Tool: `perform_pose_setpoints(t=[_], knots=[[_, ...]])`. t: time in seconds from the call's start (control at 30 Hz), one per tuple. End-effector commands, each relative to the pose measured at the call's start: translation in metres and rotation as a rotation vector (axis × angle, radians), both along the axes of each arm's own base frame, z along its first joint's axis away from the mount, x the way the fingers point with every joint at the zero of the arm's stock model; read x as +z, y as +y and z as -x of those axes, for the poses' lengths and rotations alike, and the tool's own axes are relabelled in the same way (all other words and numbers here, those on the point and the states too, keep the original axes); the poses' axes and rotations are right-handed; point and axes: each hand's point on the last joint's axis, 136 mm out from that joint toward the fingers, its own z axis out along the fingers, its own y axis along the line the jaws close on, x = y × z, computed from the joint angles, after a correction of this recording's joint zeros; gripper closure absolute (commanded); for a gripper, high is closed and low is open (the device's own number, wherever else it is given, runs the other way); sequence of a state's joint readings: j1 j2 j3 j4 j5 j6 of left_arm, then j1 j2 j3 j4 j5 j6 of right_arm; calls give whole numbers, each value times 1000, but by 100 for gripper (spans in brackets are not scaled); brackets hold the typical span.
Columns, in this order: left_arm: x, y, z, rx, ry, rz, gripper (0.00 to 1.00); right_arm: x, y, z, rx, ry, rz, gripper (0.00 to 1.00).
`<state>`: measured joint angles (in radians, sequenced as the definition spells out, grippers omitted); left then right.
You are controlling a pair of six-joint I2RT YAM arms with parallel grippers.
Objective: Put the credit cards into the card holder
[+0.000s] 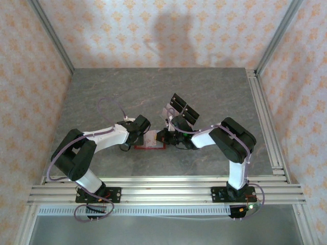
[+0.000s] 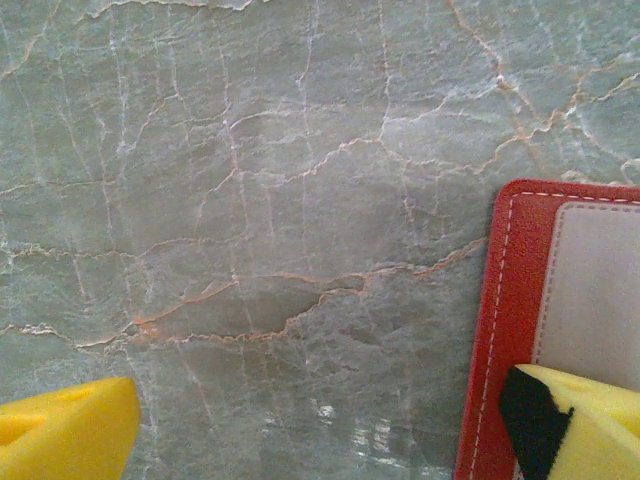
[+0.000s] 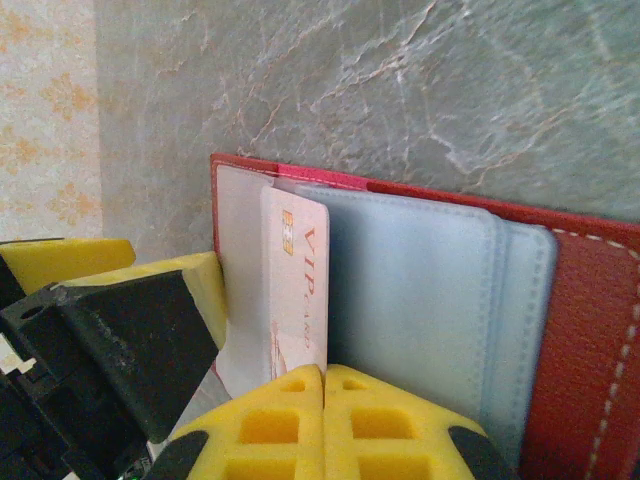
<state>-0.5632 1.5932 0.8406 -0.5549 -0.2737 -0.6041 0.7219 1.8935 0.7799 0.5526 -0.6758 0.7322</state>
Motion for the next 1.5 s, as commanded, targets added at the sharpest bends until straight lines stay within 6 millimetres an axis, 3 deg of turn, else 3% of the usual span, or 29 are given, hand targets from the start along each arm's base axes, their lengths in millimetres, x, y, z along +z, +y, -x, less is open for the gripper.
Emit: perform_pose_setpoints(t=[0.0,0.5,1.1,1.3,1.47], knots=[[-12,5,10,9,40,-19,5,-8,-15,-5,-51,2,53,100],[-14,5,10,10,42,-16,5,-5,7,3,17,12,22,100],[-13,2,10,9,42,-10,5,-11,15,10,55,44,23,100],[-9,1,8,19,32,3,5,-2,12,13,63,44,34,71],[-2,-1,6,27,17,19,5,20,8,15,83,25,63,58]])
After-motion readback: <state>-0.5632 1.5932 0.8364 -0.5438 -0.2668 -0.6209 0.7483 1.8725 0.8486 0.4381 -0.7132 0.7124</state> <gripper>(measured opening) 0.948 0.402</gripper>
